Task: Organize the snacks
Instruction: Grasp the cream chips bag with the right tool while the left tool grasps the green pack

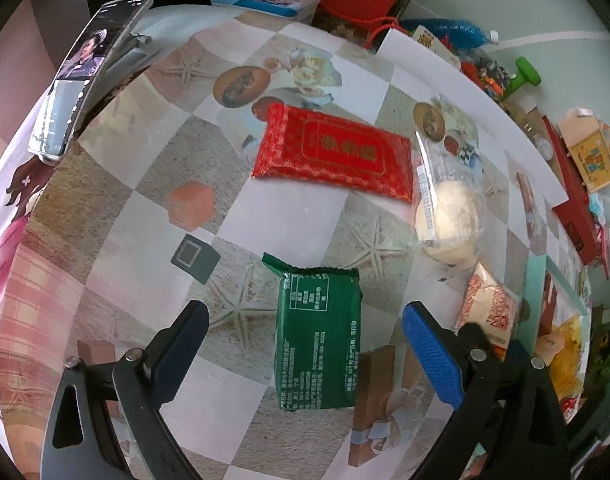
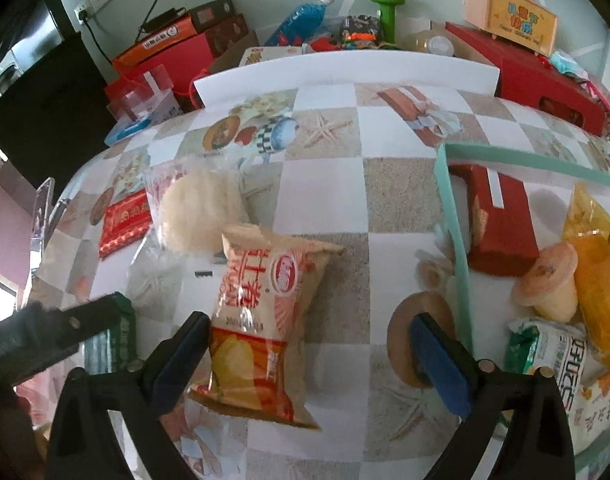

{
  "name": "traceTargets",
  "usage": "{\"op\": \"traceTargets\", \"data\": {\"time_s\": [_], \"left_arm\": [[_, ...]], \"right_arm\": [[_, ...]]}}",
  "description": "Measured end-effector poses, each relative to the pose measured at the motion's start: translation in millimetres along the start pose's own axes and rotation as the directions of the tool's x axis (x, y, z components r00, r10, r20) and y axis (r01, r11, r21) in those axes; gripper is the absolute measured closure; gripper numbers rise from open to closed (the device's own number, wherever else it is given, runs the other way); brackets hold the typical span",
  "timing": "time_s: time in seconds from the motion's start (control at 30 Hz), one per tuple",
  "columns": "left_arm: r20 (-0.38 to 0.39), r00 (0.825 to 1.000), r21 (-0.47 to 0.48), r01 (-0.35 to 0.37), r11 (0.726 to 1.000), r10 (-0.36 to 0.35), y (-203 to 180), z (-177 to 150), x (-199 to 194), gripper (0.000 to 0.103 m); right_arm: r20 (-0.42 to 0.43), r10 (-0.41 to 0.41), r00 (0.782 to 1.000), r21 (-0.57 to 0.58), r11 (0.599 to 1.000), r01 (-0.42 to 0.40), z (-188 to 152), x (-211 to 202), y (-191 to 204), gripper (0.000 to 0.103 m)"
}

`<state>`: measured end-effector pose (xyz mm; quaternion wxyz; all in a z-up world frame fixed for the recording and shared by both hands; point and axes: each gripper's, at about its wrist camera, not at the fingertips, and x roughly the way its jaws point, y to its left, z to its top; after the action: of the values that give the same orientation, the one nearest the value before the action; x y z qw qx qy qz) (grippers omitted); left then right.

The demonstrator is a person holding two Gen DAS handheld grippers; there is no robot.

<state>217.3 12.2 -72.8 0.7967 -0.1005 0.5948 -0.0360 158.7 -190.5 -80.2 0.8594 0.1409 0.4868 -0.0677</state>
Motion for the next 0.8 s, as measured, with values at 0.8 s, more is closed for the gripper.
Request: {"op": "traceTargets", "data": {"time_s": [0.8], "left_arm": [[-0.006, 1.000, 0.158, -0.018, 0.987, 0.019, -36.5, -6.2, 12.4, 0.029]], "right_arm": [[0.029, -0.069, 0.997, -0.140, 0.987, 0.072, -1.3, 9.8, 19.2, 0.029]]}}
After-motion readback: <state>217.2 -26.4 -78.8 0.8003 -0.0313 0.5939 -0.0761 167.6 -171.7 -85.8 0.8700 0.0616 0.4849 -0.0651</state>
